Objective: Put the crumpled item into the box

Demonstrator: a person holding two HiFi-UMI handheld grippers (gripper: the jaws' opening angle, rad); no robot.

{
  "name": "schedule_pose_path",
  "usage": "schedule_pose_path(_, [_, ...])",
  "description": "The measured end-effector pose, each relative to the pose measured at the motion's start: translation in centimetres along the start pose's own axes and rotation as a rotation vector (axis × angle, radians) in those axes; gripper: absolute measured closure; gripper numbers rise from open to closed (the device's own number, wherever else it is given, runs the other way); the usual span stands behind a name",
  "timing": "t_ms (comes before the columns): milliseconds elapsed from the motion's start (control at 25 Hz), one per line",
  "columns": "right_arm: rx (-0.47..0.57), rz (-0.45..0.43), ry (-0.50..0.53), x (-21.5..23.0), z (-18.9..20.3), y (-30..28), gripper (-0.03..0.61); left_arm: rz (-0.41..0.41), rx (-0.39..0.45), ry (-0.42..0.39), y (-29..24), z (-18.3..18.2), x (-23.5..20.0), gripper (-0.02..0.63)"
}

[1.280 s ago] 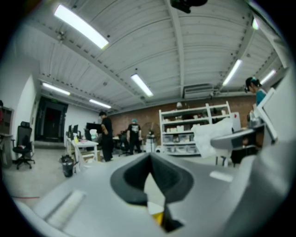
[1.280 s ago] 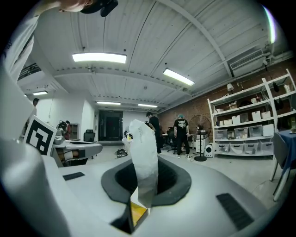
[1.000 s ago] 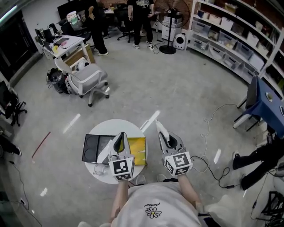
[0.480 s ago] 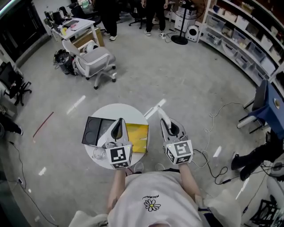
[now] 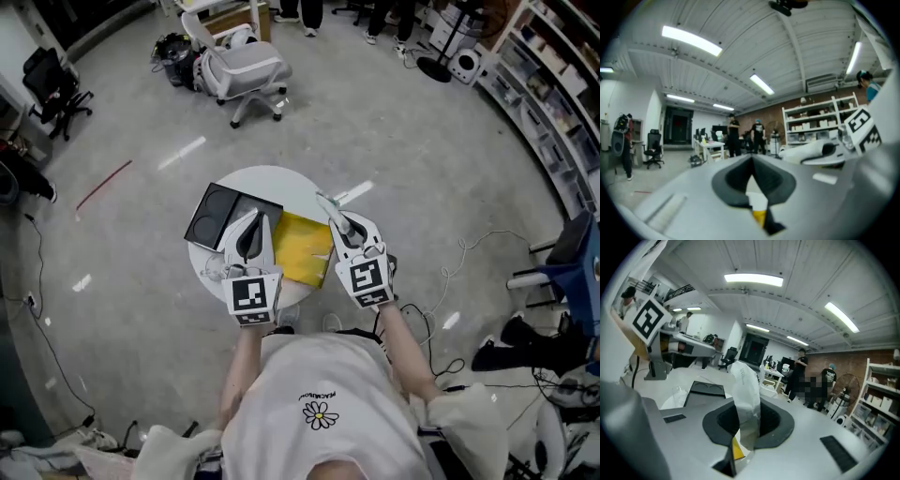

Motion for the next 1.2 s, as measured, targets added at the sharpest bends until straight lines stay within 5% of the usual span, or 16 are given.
schedule_pose_path(240, [-0.131, -0.208, 0.264, -3.4, 3.8, -3.2, 0.537, -0.036, -0.044, 0.008, 1.6, 1.1, -0.2, 0.614])
schedule_pose_path(640, [-0.297, -0.503, 0.478, -7.5, 10.4, -6.1, 0.537, -0.101, -0.130, 0.033, 3.4, 3.2, -0.8, 0.612])
schedule_pose_path(920, [-0.393, -0.623, 0.564, -9.8, 14.3, -8.9, 0.535, -0.122, -0.156, 0.051, 3.3, 4.7, -1.3, 0.614])
schedule_pose_path(1200, [-0.487, -0.658, 0.542, -10.8, 16.9, -9.5, 0.534, -0.143, -0.184, 0.077, 3.8, 5.8, -1.3, 0.612])
Point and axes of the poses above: the fingertips, and each gripper's own axes: y backward along the fingers, x to its right, z out of its underside, the point moved 7 cm from there along y, backward along the fingers, and after that the axes turned 14 degrees about x, right-handed, at the moved point
